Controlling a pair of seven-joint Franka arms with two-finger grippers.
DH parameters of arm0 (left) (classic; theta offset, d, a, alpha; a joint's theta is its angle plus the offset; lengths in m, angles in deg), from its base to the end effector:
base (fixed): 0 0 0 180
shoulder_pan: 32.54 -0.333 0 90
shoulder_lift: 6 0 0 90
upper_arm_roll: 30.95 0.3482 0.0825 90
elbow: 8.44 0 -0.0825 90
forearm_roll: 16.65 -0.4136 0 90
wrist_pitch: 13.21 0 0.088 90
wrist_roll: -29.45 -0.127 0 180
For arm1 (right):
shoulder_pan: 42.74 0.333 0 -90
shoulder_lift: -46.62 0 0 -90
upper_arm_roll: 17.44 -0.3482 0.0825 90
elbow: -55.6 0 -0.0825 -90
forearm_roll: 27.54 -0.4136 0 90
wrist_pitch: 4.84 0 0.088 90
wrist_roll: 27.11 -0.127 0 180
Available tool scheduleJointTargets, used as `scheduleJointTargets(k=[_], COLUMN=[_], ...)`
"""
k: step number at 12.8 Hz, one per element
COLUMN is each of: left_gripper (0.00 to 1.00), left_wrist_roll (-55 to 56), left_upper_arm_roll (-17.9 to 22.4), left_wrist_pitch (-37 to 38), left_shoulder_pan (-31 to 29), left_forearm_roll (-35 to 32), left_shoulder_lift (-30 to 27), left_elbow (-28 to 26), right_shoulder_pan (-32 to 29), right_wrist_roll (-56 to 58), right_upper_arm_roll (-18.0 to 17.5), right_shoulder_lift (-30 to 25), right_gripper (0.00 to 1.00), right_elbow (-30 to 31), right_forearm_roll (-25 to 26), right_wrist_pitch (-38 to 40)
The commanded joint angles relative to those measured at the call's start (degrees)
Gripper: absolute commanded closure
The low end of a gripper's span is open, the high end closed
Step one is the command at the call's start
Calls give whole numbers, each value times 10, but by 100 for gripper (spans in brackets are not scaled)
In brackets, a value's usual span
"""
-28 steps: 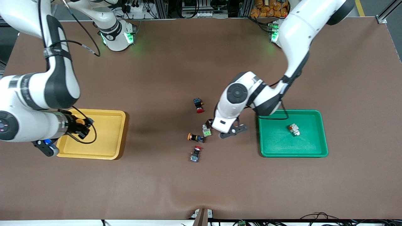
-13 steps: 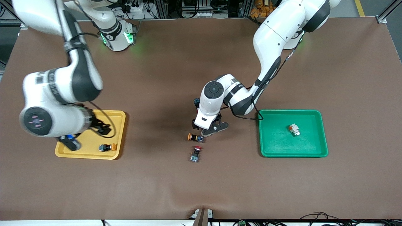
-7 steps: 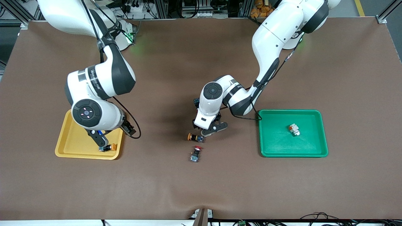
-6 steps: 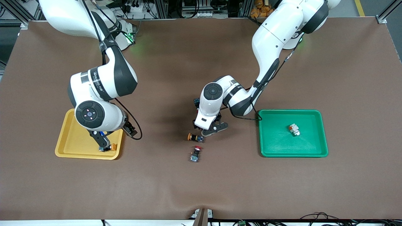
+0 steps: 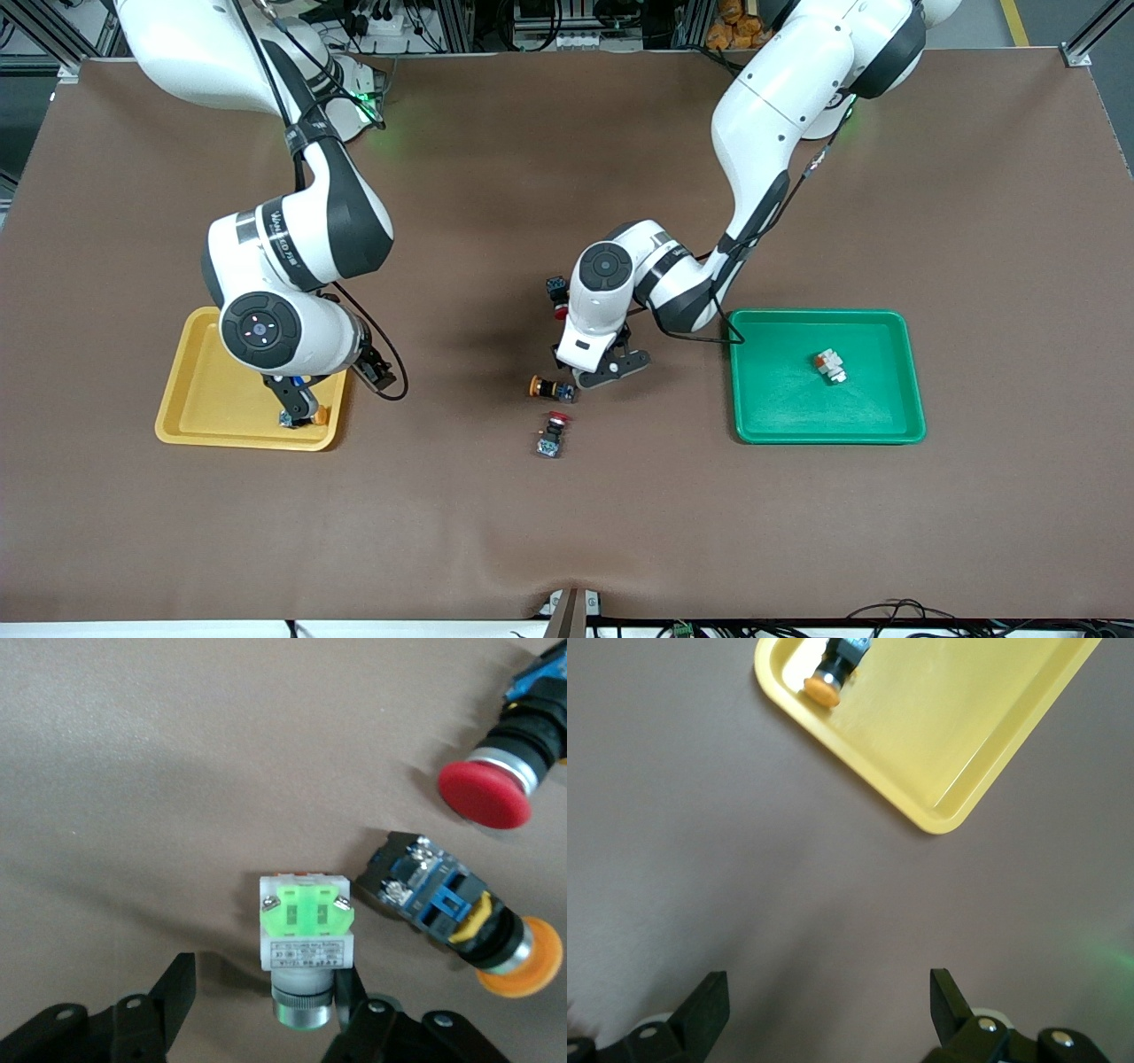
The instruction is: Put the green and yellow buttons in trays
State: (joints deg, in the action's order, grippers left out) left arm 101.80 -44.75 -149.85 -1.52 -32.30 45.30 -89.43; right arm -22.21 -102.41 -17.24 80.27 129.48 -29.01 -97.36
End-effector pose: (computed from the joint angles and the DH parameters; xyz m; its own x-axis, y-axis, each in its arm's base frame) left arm 0.5872 -0.5221 0.1628 0.9235 0.3803 0.0503 0.3747 -0.9223 0.0944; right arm 0.6860 0.2581 0.3858 0.5594 -0.8243 -0.0875 -0.7900 -0.5621 0.2448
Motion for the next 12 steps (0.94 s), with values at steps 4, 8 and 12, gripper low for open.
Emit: scheduleJointTargets(k=[4,8,12], left_gripper=[81,100,100], left_wrist_roll=[2,8,-15], left_upper_arm_roll=[6,6,3], left_wrist_pitch=[-8,1,108], left_shoulder_pan=[4,-10,-45], left_forearm_roll=[-12,-19,-19], left_shoulder_lift=[6,-11,-93], left_elbow=[13,8,1], right_shoulder_pan=[47,95,127], right_wrist_roll=[-132,-253,-323], right_upper_arm_roll=[3,3,4], right_shoulder_lift=[23,69,114], right_gripper=[0,0,0], right_elbow=[25,26,30], right_forearm_roll=[-38,-37,-29], right_wrist_pitch=[-113,-213,-302])
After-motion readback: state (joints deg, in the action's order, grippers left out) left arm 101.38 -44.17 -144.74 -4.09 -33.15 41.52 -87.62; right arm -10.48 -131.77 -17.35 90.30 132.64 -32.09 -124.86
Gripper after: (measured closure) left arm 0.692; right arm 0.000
